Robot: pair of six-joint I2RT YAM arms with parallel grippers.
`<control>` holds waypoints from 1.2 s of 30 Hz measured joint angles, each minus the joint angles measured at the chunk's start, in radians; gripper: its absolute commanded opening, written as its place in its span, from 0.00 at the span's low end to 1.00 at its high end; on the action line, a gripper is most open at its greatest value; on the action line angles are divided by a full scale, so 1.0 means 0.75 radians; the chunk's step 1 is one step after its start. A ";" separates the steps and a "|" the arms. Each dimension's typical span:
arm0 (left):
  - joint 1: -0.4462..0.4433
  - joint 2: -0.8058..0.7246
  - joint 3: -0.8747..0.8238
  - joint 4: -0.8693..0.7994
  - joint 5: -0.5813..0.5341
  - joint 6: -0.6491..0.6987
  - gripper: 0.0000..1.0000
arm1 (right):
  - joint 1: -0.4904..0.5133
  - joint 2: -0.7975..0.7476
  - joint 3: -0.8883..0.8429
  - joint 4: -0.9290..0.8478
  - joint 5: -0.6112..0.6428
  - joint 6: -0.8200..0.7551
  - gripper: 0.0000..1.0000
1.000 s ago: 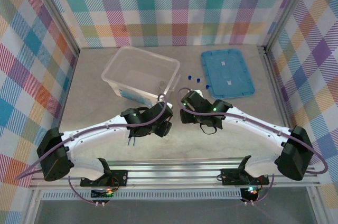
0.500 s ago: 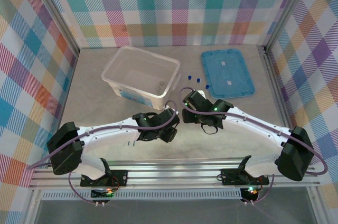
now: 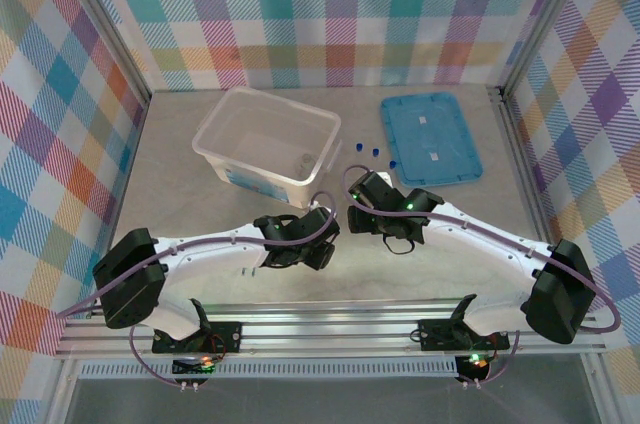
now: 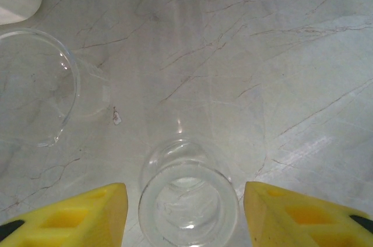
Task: Organize the chemistry lab equipment
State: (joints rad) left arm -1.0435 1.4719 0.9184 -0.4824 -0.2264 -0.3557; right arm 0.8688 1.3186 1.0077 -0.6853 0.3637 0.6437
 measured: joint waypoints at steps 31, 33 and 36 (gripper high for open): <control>0.001 0.037 0.049 -0.026 -0.030 0.042 0.27 | -0.034 0.000 -0.025 0.025 -0.049 -0.011 0.65; 0.001 0.037 0.057 -0.026 -0.030 0.042 0.27 | -0.034 0.000 -0.025 0.025 -0.049 -0.011 0.65; 0.002 0.041 0.061 -0.026 -0.030 0.043 0.27 | -0.034 0.000 -0.025 0.025 -0.049 -0.011 0.65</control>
State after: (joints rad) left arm -1.0420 1.5024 0.9642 -0.5018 -0.2485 -0.3237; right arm 0.8433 1.3186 0.9890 -0.6666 0.3271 0.6357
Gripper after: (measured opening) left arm 0.328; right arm 0.649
